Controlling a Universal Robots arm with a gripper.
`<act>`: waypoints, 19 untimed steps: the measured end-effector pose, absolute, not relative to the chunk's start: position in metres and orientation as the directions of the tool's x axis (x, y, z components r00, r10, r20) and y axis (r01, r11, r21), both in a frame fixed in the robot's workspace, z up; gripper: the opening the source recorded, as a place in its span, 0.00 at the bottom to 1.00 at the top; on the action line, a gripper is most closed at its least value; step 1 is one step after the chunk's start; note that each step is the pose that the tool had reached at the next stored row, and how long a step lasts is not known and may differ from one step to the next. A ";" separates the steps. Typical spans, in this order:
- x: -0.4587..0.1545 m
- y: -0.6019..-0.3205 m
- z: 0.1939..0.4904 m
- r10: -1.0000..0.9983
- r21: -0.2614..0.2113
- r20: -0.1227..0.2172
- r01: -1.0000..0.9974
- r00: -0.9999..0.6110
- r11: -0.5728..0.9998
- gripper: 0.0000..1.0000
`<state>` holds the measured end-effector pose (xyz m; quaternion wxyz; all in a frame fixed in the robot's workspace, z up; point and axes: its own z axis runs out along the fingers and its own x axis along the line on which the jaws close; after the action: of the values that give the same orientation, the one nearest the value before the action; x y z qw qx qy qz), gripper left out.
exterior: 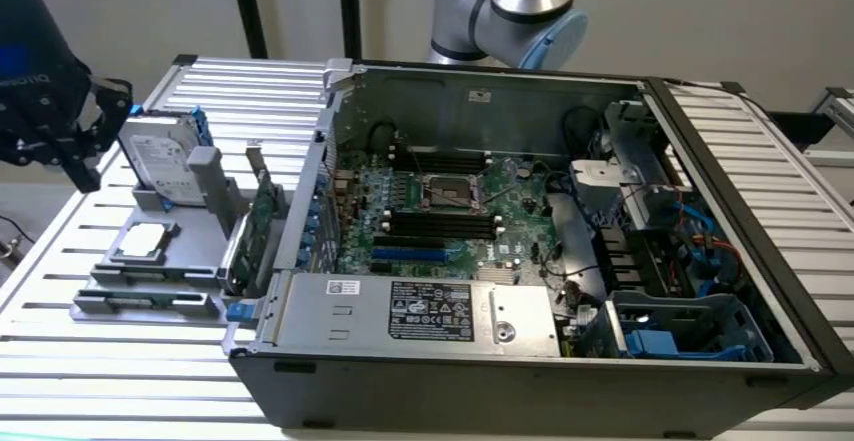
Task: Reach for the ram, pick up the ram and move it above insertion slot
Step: 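Pick up the ram and move it above insertion slot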
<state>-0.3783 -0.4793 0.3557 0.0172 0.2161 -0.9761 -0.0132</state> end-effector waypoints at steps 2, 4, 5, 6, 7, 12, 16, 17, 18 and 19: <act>-0.378 -0.479 0.355 -0.455 0.034 0.031 -0.454 -0.890 0.890 0.11; -0.378 -0.479 0.355 -0.486 0.036 0.035 -0.485 -0.873 0.874 0.11; -0.378 -0.479 0.355 -0.501 0.036 0.036 -0.500 -0.865 0.865 0.11; -0.378 -0.479 0.354 -0.517 0.037 0.038 -0.516 -0.855 0.856 0.11; -0.378 -0.479 0.354 -0.532 0.038 0.040 -0.530 -0.846 0.847 0.11; -0.378 -0.479 0.353 -0.603 0.042 0.049 -0.602 -0.796 0.798 0.11; -0.378 -0.479 0.352 -0.658 0.046 0.055 -0.656 -0.751 0.753 0.11; -0.378 -0.479 0.351 -0.671 0.047 0.057 -0.670 -0.739 0.741 0.11; -0.378 -0.479 0.351 -0.685 0.048 0.057 -0.683 -0.726 0.729 0.11; -0.378 -0.479 0.351 -0.699 0.049 0.058 -0.697 -0.713 0.715 0.11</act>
<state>-0.3782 -0.4793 0.3509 0.0361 0.3771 -0.9254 -0.0115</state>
